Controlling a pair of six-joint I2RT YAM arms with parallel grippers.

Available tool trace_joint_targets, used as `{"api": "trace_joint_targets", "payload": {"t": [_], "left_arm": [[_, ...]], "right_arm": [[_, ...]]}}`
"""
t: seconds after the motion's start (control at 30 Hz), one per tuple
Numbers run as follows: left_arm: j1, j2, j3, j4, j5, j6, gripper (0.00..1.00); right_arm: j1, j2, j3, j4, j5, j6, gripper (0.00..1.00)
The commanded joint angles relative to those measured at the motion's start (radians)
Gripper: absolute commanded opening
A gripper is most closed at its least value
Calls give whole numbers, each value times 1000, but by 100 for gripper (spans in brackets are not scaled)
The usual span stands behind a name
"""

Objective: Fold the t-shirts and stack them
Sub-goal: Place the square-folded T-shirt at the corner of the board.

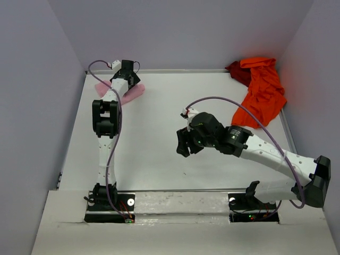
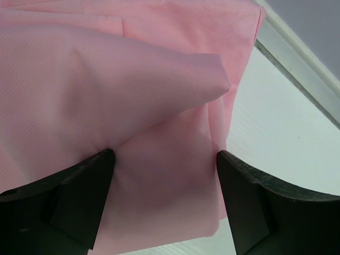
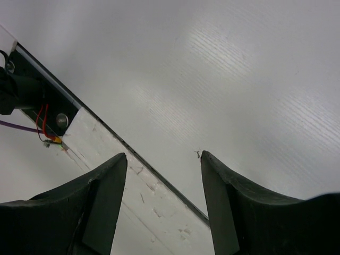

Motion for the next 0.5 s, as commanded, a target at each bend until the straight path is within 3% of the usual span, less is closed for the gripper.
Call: {"api": "trace_joint_targets", "payload": {"t": [0.0, 0.17, 0.47], "left_arm": [[-40, -96, -106, -80, 80, 3, 91], [-57, -153, -165, -114, 108, 15, 91], [-109, -230, -66, -160, 45, 113, 90]], "right_arm": [[-29, 23, 73, 0, 26, -53, 64], [-39, 36, 83, 9, 21, -68, 64], [-59, 28, 79, 13, 17, -79, 64]]}}
